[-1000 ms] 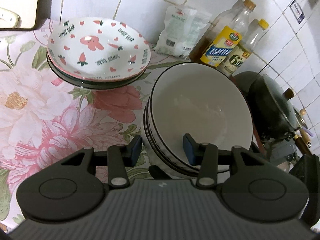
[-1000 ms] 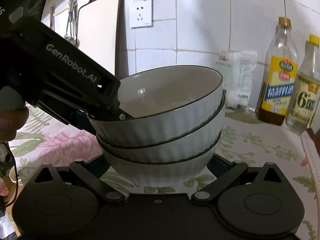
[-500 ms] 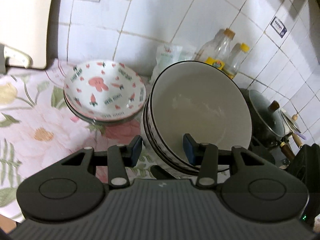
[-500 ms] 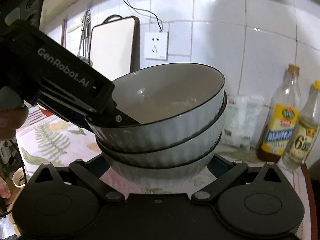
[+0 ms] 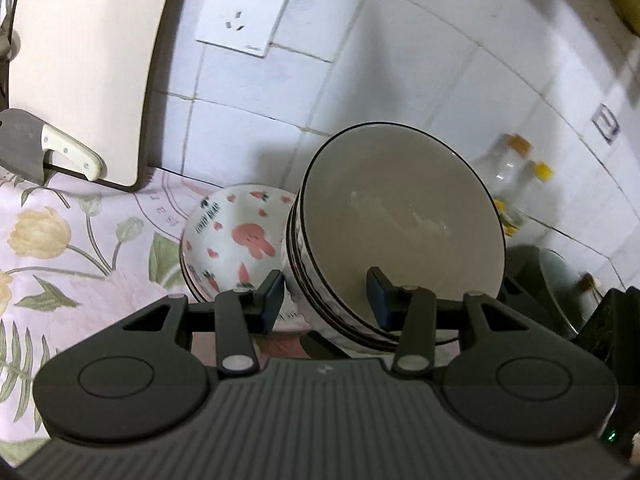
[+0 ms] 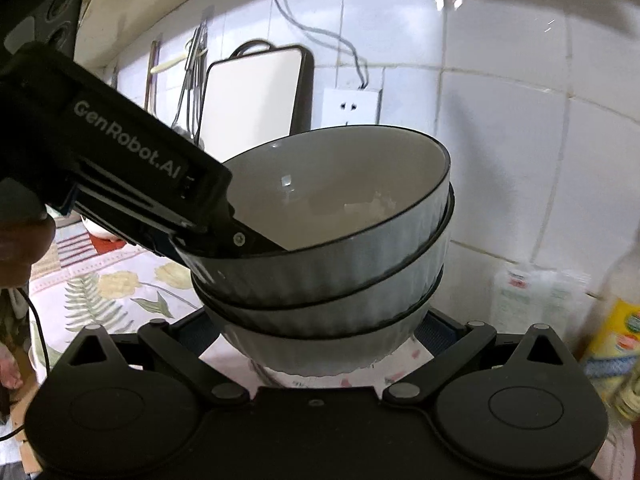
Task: Organize plates and bowls
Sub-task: 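Carry the bowl stack onto the bunny plate stack and lower it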
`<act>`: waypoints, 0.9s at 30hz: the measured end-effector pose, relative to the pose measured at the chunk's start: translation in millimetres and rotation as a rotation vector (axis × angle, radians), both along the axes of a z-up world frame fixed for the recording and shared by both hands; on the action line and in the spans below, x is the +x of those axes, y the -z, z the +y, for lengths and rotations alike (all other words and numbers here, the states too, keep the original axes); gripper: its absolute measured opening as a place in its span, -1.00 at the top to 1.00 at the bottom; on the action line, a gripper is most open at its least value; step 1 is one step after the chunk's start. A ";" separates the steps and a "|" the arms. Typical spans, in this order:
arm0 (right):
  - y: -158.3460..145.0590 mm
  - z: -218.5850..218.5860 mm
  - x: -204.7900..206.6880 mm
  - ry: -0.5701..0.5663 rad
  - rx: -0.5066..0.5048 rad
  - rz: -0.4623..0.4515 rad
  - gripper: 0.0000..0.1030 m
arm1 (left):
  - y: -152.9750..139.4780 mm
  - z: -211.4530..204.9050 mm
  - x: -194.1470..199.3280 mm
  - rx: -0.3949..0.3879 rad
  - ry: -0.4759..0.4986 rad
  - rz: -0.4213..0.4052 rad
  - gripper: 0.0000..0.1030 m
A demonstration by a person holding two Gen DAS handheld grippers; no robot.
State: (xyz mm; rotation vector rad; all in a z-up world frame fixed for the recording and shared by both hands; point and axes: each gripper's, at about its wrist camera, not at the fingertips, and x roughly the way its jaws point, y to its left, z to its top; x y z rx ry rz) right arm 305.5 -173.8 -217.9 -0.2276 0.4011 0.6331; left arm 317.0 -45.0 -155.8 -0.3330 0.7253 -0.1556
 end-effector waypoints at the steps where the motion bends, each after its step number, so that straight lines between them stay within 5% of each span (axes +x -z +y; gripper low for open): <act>1: 3.5 2.3 8.5 -0.006 -0.004 0.010 -1.00 | 5.0 3.1 7.0 -0.001 -0.007 0.002 0.16; 13: 43.2 27.5 82.0 -0.040 -0.040 0.105 -1.00 | 51.9 31.9 71.4 -0.011 -0.038 0.047 0.16; 27: 74.8 36.6 109.3 -0.018 -0.064 0.218 -1.00 | 83.8 39.8 97.4 0.001 -0.044 0.109 0.16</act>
